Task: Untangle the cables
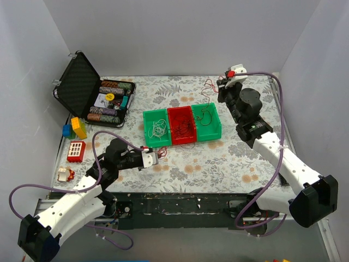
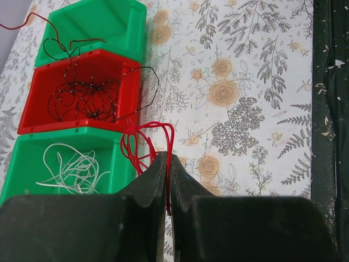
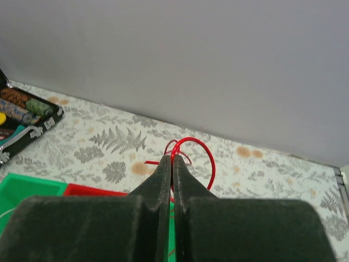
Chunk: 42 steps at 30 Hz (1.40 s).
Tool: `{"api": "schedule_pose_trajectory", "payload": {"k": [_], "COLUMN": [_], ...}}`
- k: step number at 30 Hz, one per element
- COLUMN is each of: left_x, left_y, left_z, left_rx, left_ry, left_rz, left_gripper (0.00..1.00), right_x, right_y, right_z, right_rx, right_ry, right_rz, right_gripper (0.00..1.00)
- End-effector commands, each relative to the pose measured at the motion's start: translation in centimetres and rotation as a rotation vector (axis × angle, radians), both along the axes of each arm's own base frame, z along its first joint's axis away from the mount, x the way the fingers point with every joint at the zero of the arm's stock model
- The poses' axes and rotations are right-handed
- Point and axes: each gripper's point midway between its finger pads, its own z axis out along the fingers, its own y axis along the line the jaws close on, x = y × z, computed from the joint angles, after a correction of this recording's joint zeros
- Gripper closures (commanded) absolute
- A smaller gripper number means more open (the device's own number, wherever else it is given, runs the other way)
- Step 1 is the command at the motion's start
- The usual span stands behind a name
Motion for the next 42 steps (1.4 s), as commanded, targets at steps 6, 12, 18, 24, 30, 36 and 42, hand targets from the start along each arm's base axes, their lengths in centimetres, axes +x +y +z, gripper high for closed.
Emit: {"api": "schedule_pose_trajectory", "payload": {"k": [6,12,18,24,30,36,42], "left_x": [1.3,1.3,1.1,0.9,1.0,0.9,0.9], "left_y": [-0.4,-0.3,-0.4,-0.6,-0.4,-0.4,-0.5], "left_z": [3.8,3.6,3.4,3.7,4.3,4.4,4.8], "left_rx": [-0.045,-0.042,-0.044,-0.059,-0.063,-0.068,-0.075], "left_ry": [-0.098,-0.105,-0.091,-0.076,-0.076,-0.079,-0.085], "left_rz": [0.004,0.003,-0.005,-0.011,-0.004,-0.008,-0.015], "left_gripper": [1.0,1.0,1.0,1.0,1.0,1.0,1.0], "right_x": [-2.2,-7.0,-9.4,-8.6,-7.2,-7.8,-8.2], "right_y": [-0.1,0.6,-1.7,-3.2,-3.4,-5.6,-9.1], "right_z": [-6.2,-7.4,-5.9,-3.6,-0.9,-5.1,-6.6], "right_rx": [0.057,0.058,0.09,0.095,0.078,-0.033,-0.074], "right_ry": [0.198,0.204,0.191,0.133,0.107,0.265,0.278], "right_rz": [0.008,0.048,-0.018,-0.103,-0.162,-0.282,-0.463], "right_gripper": [0.99,0.99,0.99,0.99,0.99,0.99,0.99]}}
